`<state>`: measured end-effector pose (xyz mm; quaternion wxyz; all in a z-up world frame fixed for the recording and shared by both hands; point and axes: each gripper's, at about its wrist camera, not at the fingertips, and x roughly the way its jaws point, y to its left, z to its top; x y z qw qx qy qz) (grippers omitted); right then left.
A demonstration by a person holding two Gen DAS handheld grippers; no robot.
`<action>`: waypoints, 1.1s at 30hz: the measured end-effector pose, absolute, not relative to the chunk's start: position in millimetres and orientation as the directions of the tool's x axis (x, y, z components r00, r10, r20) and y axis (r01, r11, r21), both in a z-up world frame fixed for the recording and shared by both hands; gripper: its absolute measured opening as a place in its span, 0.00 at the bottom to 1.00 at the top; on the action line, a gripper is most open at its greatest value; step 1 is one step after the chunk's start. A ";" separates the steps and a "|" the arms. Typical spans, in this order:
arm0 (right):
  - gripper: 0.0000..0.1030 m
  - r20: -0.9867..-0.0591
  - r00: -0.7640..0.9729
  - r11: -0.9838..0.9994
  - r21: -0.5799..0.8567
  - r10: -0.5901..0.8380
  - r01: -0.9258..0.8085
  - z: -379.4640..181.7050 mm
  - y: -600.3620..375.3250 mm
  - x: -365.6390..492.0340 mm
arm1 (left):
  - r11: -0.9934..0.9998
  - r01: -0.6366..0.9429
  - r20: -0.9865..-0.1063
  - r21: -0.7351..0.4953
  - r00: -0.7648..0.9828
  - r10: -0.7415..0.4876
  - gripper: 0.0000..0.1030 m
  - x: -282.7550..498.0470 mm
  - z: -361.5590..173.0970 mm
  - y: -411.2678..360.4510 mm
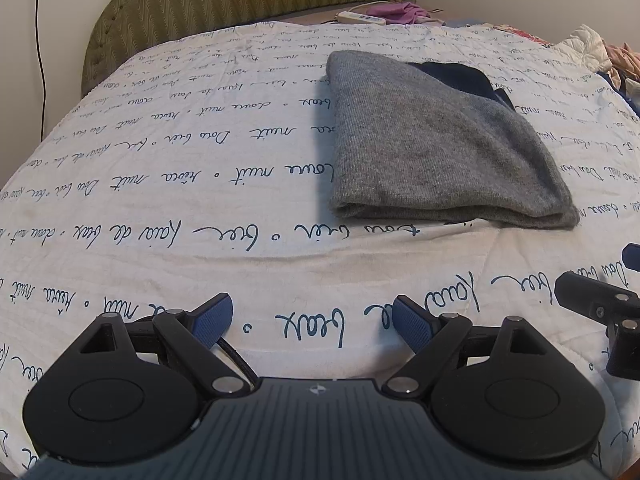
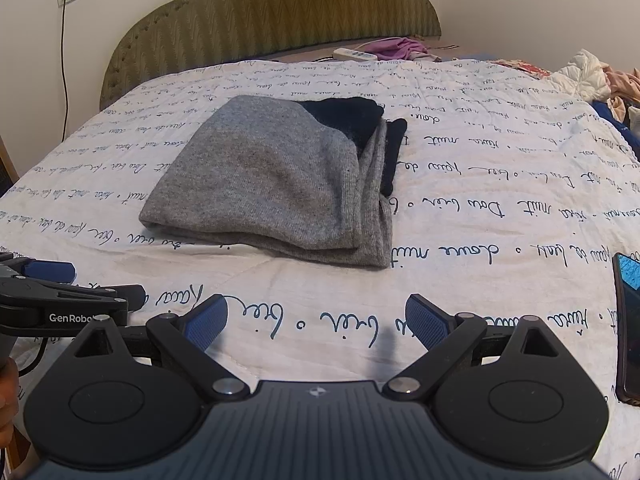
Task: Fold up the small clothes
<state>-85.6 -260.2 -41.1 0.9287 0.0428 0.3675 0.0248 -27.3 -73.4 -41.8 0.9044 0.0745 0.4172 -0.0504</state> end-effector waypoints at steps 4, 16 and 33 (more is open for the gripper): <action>0.94 -0.681 0.728 0.995 0.097 0.079 -0.018 -39.9 -259.0 -86.2 | 0.983 0.156 -0.764 0.093 0.645 -0.030 0.86 -28.8 -41.5 -72.7; 0.94 -0.681 0.728 0.995 0.095 0.080 -0.021 -39.7 -257.5 -85.9 | 0.984 0.157 -0.770 0.084 0.637 -0.036 0.87 -26.4 -41.5 -71.7; 0.94 -0.687 0.721 0.995 0.096 0.088 -0.029 -42.7 -260.1 -84.3 | 0.985 0.154 -0.772 0.075 0.634 -0.040 0.88 -26.4 -43.1 -68.9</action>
